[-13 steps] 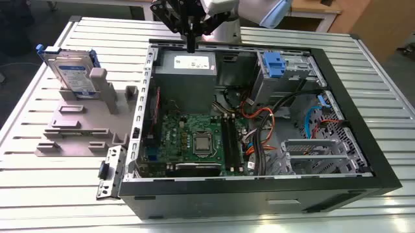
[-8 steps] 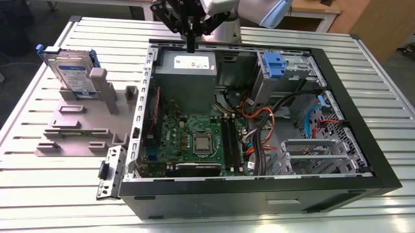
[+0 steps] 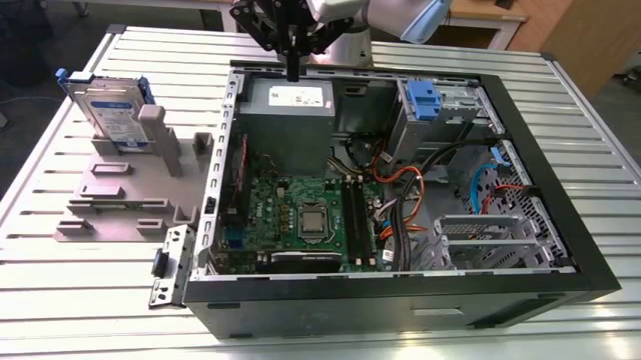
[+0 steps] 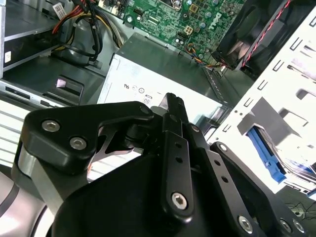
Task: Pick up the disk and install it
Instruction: 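Reach for the disk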
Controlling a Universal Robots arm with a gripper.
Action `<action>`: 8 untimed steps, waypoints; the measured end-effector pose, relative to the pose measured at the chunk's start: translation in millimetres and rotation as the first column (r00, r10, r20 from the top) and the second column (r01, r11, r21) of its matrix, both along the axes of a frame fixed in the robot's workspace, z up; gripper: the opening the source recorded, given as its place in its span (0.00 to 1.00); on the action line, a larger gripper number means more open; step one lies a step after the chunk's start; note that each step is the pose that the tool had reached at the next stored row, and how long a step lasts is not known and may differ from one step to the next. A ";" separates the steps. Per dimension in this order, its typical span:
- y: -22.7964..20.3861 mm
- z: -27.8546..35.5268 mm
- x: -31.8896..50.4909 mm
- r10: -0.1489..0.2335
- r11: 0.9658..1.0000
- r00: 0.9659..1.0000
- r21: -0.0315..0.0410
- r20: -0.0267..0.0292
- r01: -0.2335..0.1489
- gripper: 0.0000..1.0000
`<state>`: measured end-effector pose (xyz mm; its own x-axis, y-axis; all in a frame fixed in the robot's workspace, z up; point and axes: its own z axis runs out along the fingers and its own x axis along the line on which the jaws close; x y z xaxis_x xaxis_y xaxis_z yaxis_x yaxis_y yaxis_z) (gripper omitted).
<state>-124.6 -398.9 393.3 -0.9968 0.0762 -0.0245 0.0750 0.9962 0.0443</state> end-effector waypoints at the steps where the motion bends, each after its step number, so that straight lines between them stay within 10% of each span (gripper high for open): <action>1: 0.0 0.0 -0.2 0.000 1.000 1.000 0.000 0.000 0.000 0.11; 8: 0.0 -0.1 -2.2 0.000 1.000 1.000 0.000 0.000 0.000 0.11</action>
